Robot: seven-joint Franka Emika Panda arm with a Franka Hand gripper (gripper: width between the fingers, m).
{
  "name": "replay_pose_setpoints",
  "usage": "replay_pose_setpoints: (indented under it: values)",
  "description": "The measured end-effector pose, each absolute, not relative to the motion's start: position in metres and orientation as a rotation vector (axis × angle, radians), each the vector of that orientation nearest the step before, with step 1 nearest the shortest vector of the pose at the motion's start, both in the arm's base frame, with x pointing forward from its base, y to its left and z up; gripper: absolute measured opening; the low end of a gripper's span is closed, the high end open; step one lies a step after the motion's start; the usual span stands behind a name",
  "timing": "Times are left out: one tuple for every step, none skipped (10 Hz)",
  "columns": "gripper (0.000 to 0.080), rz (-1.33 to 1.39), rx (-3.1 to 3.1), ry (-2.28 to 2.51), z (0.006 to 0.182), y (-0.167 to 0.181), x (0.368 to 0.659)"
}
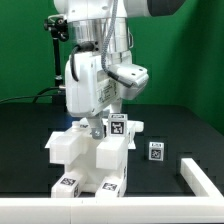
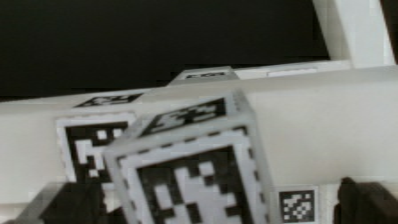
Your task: Assemble chair
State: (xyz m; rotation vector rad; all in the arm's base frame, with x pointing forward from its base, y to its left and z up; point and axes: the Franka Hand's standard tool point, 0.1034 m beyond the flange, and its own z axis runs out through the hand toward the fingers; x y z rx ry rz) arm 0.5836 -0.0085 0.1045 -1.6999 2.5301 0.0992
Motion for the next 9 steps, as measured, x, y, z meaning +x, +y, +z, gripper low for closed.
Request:
replay_pose_setpoints:
  values:
    - [0.0649,0.099,-1.702,2.529,0.104,-0.008,0.583]
    - [0.0649,0.099,-1.711,2.523,0.104,-0.008,0.583]
    - [0.0649,0.109,-1.753,2.497,0.105,-0.006,0.582]
    - [0.0649,0.14,-1.808,2.463,0.109,0.004,0.58]
    - [0.0649,0.152,-1.95,2.346,0.116,0.011,0.582]
    - [0.0649,0.14,-2.107,2.195,0.116,0.012,0.583]
    - [0.0649,0.131,-2.229,2.063,0.117,0.014,0.583]
    - [0.0649,0.114,-2.335,1.933,0.117,0.017,0.584]
    - [0.0649,0.093,-2.435,1.794,0.117,0.017,0.585]
